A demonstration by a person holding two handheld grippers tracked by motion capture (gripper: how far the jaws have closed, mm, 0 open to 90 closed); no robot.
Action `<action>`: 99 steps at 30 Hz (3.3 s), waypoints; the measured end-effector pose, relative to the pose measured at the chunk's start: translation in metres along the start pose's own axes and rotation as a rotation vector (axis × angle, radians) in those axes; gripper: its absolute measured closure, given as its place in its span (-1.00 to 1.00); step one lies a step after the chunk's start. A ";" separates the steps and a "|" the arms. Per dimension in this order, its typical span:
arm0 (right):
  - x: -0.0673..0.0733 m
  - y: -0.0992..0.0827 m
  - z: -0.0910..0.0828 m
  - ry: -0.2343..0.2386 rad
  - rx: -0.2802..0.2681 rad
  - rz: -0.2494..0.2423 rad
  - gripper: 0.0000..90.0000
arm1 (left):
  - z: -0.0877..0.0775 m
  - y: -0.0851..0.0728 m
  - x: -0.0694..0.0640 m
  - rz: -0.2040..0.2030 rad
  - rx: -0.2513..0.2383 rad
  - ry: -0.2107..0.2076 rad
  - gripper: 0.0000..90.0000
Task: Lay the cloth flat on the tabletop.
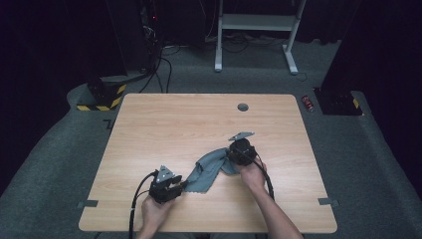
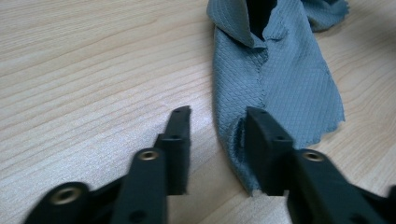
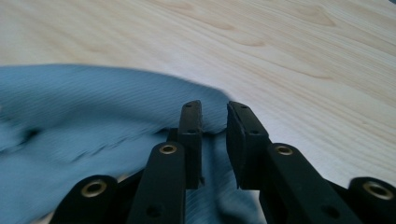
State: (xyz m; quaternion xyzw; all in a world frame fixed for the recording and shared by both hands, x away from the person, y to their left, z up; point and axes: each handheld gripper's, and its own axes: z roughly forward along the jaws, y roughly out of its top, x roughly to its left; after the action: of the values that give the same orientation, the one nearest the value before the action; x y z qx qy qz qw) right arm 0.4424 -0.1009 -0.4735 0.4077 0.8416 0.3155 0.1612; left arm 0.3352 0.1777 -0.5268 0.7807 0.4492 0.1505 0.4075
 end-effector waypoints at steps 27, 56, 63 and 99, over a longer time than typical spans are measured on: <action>0.031 -0.052 0.004 0.041 0.016 -0.082 0.56 | 0.040 0.116 -0.003 0.083 0.028 -0.072 0.97; 0.024 -0.044 0.003 0.036 0.068 -0.107 0.95 | 0.019 0.025 0.019 0.048 0.064 0.080 -0.02; 0.011 -0.016 -0.016 0.038 0.023 -0.104 0.95 | 0.018 0.017 0.016 0.081 0.028 0.110 -0.13; 0.040 -0.033 0.012 0.109 0.042 -0.074 0.51 | 0.019 0.017 0.015 0.073 0.030 0.122 -0.22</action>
State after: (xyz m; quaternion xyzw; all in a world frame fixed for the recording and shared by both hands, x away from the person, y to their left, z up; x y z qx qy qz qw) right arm 0.4049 -0.0798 -0.5048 0.3621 0.8699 0.3134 0.1182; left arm 0.3650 0.1766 -0.5270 0.7919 0.4469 0.2058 0.3618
